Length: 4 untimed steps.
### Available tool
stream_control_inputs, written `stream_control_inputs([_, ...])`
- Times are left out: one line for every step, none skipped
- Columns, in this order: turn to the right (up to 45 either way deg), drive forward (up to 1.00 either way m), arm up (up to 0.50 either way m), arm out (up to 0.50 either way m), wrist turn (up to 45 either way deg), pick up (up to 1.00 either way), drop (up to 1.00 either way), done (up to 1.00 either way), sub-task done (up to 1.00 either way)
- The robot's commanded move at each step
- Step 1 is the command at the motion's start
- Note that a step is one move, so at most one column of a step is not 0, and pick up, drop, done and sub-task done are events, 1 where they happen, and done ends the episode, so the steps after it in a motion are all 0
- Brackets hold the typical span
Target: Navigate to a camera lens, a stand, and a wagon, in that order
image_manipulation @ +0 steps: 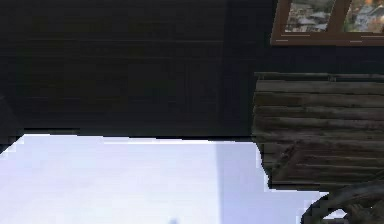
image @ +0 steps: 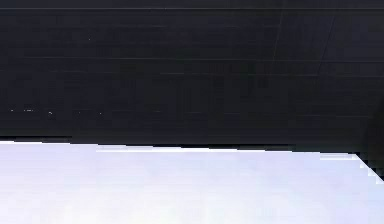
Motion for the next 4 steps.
stream_control_inputs([3.0, 0.0, 0.0, 0.0, 0.0, 0.0, 0.0, 0.0, 0.0])
stream_control_inputs([0.0, 0.3, 0.0, 0.0, 0.0, 0.0, 0.0, 0.0, 0.0])
stream_control_inputs([-45.0, 0.0, 0.0, 0.0, 0.0, 0.0, 0.0, 0.0, 0.0])
stream_control_inputs([-42.0, 0.0, 0.0, 0.0, 0.0, 0.0, 0.0, 0.0, 0.0])
